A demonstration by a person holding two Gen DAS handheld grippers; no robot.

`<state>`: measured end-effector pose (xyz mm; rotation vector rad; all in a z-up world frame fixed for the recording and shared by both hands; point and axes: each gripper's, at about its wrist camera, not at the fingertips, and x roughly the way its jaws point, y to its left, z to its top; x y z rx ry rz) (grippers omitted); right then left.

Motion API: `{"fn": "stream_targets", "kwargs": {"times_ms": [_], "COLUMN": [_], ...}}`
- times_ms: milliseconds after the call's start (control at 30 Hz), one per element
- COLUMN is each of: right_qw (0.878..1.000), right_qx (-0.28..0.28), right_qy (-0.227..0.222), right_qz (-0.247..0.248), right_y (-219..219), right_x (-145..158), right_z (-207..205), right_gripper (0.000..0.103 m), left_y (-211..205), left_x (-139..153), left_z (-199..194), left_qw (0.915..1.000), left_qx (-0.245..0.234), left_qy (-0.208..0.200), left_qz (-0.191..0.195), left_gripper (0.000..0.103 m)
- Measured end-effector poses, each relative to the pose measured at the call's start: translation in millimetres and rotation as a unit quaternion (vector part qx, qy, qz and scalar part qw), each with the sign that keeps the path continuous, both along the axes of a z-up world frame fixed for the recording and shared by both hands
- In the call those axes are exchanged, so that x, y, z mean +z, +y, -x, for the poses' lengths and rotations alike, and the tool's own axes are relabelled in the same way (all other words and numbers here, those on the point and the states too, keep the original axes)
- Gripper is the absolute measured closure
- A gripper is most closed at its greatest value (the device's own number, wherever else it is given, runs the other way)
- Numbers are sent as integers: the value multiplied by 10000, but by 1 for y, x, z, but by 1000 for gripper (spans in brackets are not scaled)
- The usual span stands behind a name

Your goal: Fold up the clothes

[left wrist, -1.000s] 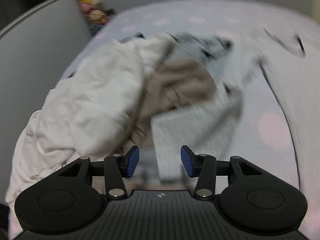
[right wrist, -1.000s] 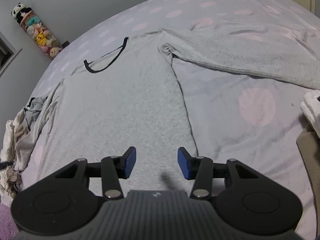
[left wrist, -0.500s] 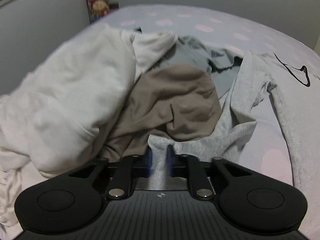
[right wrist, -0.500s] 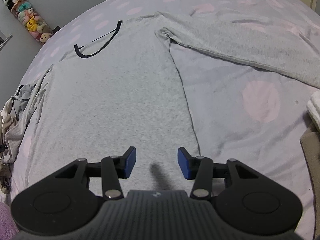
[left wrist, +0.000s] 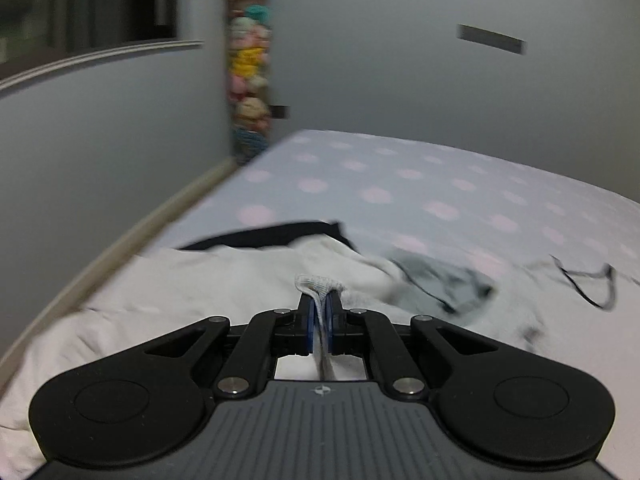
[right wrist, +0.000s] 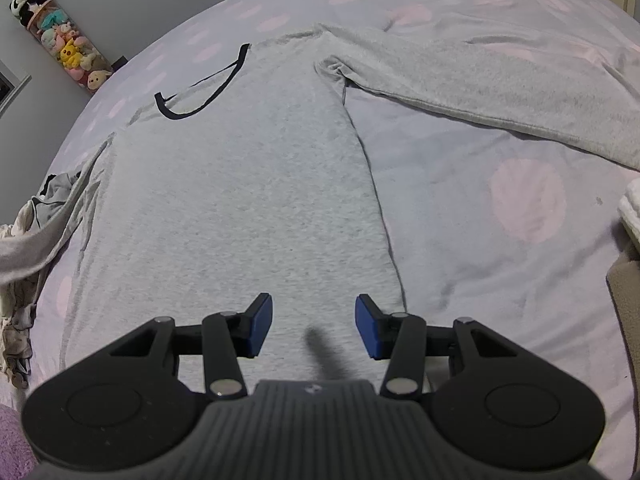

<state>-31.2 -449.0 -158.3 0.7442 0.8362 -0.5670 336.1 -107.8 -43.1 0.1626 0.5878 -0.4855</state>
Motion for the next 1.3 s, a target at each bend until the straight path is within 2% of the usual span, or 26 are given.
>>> {"fn": "stream_targets", "kwargs": {"times_ms": [100, 233, 467, 633, 1000, 1167, 1300], "right_qw": [10000, 9999, 9997, 9994, 9975, 9956, 9944], "right_qx": [-15, -35, -71, -91, -133, -126, -125], "right_qy": [-22, -52, -103, -211, -513, -714, -789], "right_qz": [-42, -97, -194, -277, -470, -600, -697], "right_y": [-1, -3, -5, -7, -12, -14, -17], "right_x": [-1, -2, -3, -4, -6, -7, -9], "right_z": [0, -1, -2, 1, 10, 15, 19], "right_gripper": [53, 53, 53, 53, 53, 52, 52], "left_y": [-11, -16, -34, -56, -158, -229, -285], "left_x": [7, 19, 31, 55, 165, 197, 203], "left_z": [-21, -41, -61, -61, -25, 18, 55], "left_qw": [9990, 9969, 9966, 9974, 9979, 9933, 9846], "left_qx": [438, 778, 748, 471, -369, -1017, -1616], "left_qy": [8, 101, 327, 537, 529, 541, 671], "left_qz": [-92, 78, -95, 65, 2, -68, -24], "left_gripper": [99, 99, 99, 99, 99, 99, 99]}}
